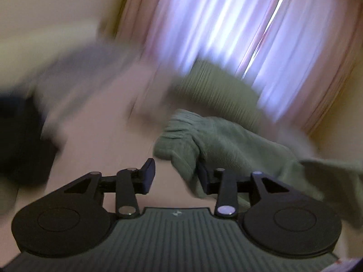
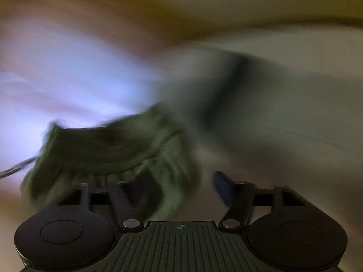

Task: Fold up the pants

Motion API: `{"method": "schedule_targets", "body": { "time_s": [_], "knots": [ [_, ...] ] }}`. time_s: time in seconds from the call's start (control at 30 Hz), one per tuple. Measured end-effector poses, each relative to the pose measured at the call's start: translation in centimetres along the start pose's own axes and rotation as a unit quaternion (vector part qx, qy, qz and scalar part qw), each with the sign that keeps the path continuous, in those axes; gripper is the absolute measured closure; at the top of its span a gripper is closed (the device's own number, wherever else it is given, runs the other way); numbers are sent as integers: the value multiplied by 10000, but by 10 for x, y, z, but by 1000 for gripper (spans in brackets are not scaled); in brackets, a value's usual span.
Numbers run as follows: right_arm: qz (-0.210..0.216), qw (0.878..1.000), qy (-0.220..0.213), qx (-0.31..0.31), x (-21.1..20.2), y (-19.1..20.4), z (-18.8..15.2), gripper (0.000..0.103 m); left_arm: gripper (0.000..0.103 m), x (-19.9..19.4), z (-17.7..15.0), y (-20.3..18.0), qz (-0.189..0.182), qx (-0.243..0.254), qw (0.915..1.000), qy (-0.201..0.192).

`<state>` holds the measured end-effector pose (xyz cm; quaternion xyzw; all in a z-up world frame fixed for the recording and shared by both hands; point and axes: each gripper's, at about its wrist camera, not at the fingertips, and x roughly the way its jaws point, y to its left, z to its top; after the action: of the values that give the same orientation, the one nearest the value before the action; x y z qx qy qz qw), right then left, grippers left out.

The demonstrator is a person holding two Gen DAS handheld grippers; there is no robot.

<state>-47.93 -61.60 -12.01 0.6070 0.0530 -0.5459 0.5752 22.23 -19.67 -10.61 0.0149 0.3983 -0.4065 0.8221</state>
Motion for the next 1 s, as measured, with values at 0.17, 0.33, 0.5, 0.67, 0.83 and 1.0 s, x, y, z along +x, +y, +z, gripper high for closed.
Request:
{"method": "schedule_targets", "body": {
  "time_s": [0.17, 0.33, 0.5, 0.67, 0.83, 1.0],
  "knots": [
    [-1686, 9842, 325, 422, -7, -136, -36, 39, 67, 39, -111, 25, 1176, -548, 9805, 1477],
    [-654, 9948, 597, -499, 53, -116, -39, 39, 51, 61, -139, -3, 879, -554, 9818, 1587],
    [-107, 9984, 309, 468, 120, -151, -42, 39, 43, 101, -171, -4, 648, -816, 9807, 1657],
    [214, 9968, 50, 769, 166, -154, -26, 67, 38, 116, -176, 11, 665, -1160, 9780, 1599],
    [380, 9992, -74, 19, 127, -134, -13, 93, 34, 121, -179, 26, 695, -1474, 9752, 1495],
    [-20, 9987, -382, 327, 50, -182, 14, 93, 19, 147, -192, 35, 416, -1858, 9682, 1621]
  ]
}}
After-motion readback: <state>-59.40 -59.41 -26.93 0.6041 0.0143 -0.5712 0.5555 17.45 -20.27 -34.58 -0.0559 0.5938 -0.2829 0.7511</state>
